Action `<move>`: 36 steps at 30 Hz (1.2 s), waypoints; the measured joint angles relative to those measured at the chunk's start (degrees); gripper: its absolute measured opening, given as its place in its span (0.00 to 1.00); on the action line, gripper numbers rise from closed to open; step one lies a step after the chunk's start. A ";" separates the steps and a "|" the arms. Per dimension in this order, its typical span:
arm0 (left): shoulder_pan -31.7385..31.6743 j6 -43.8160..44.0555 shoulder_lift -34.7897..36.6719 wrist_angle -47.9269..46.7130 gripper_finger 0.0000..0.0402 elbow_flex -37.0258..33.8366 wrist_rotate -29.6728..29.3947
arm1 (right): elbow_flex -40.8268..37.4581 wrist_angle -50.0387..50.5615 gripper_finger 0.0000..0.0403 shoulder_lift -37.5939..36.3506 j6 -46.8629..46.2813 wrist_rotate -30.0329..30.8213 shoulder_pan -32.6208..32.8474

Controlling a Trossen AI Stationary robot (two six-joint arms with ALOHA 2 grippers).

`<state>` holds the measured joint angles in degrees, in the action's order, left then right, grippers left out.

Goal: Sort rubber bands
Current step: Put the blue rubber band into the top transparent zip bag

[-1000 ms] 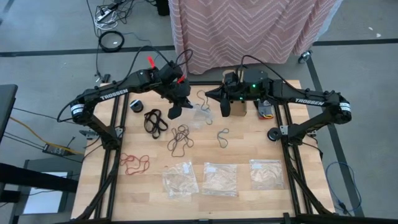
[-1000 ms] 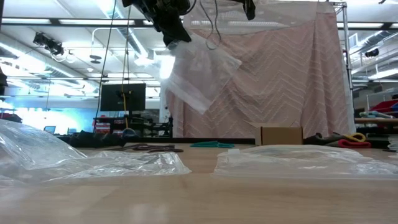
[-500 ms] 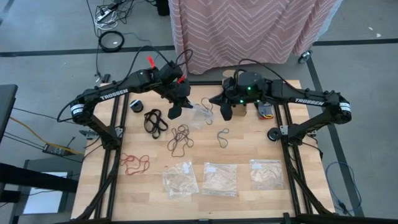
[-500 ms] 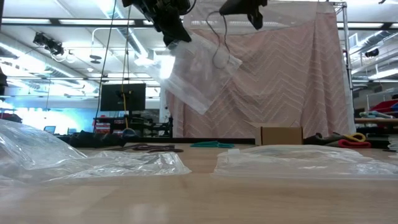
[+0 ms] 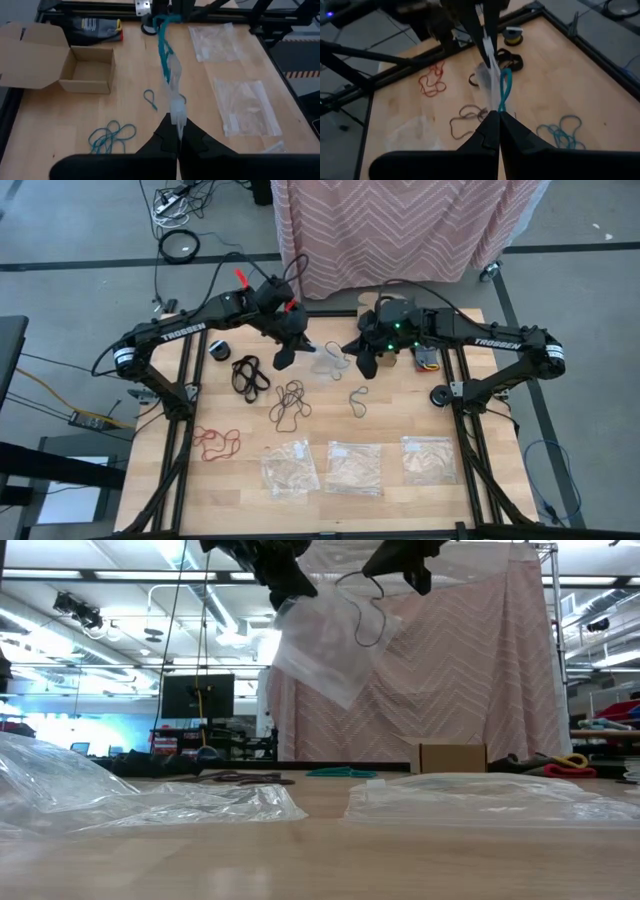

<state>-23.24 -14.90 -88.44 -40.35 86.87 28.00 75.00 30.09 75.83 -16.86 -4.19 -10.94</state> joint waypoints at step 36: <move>0.00 -1.19 0.15 -1.05 0.00 1.51 0.36 | 0.02 -5.13 0.40 0.84 2.69 -4.97 -0.05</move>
<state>-23.24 -16.08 -88.29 -41.40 88.38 28.35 75.02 24.96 76.67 -14.17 -9.15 -10.99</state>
